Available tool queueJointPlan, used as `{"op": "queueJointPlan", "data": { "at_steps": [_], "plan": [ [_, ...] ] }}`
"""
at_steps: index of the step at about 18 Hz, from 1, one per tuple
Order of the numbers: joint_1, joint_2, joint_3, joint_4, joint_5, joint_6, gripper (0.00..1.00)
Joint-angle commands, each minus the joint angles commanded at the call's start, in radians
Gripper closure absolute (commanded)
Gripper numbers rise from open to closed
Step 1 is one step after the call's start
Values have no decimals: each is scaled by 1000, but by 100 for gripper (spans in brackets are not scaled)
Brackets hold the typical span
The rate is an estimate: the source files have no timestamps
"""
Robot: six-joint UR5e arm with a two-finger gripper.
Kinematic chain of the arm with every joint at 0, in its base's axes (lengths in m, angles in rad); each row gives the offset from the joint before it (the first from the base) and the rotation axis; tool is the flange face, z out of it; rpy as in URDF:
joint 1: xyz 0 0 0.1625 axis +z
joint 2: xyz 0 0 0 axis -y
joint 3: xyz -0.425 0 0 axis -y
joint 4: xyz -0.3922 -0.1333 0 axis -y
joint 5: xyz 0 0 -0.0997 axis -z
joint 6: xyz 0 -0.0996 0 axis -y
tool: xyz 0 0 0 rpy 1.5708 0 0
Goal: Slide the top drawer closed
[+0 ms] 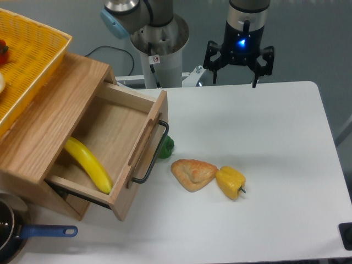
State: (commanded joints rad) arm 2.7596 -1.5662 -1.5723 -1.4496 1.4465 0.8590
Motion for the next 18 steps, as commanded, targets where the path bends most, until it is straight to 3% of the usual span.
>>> {"op": "queueJointPlan", "data": {
  "at_steps": [18],
  "plan": [
    [-2, 2, -57, 25, -8, -24, 0]
  ]
}}
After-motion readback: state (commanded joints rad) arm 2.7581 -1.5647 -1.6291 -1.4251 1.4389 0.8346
